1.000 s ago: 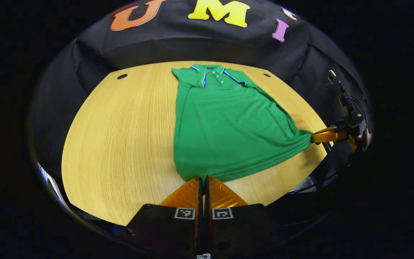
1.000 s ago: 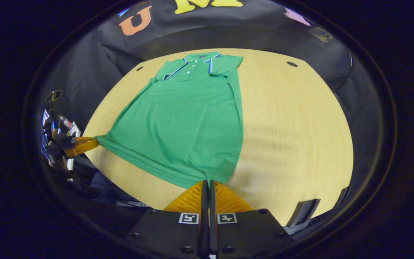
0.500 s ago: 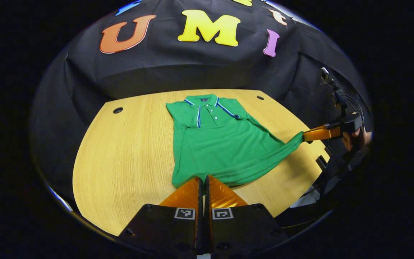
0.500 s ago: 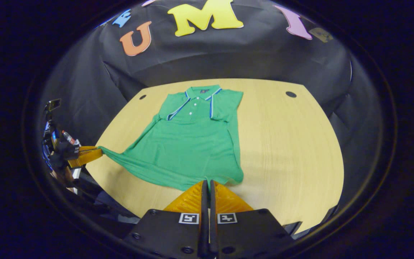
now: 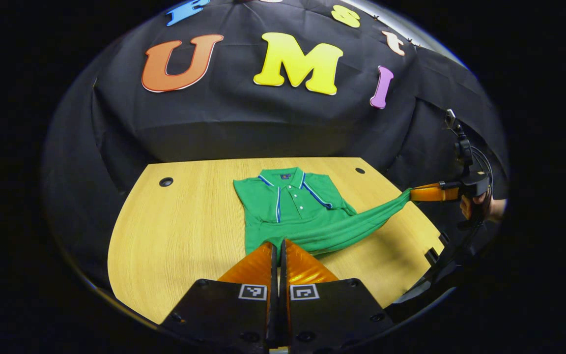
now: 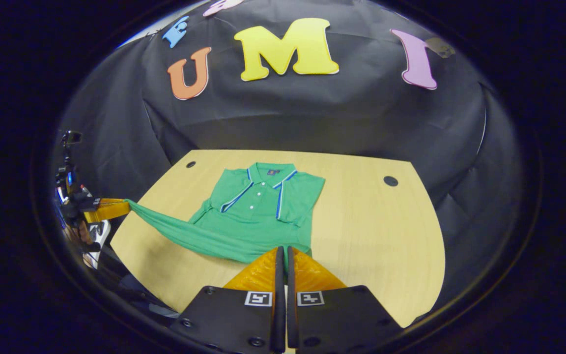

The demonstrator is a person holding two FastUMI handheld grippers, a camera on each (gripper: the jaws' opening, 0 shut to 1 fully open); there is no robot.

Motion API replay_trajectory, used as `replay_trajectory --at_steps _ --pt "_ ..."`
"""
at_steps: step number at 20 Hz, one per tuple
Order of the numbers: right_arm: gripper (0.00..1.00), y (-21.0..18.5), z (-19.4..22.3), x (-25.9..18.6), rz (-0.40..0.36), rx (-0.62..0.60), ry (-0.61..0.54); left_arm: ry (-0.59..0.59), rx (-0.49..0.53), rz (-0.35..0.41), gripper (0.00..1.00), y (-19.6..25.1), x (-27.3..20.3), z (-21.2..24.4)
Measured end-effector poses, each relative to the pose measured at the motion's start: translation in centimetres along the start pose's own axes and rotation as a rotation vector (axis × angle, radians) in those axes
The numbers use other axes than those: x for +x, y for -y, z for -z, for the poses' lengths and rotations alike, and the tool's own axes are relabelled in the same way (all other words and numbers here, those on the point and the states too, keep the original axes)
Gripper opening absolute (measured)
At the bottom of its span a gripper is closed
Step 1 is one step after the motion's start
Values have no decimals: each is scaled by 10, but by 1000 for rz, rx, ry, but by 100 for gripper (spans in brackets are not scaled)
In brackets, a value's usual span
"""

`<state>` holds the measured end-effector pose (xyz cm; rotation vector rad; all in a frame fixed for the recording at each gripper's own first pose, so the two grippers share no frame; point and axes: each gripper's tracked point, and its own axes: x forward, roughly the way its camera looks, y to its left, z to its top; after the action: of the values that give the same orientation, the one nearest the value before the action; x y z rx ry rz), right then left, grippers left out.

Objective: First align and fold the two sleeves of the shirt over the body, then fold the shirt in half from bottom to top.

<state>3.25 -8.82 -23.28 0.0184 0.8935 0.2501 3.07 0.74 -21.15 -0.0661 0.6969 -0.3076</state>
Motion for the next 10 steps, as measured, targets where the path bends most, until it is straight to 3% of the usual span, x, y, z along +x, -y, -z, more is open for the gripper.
replay_trajectory --at_steps 4,5,10 --pt "6 3 -38 14 -4 -30 45 41 -36 -9 3 -13 19 -37" --pt "2 3 -49 18 -3 -42 59 53 -43 -13 3 -17 25 -47" --pt "6 7 -102 47 -2 -52 111 100 -92 -26 3 -32 60 -94"
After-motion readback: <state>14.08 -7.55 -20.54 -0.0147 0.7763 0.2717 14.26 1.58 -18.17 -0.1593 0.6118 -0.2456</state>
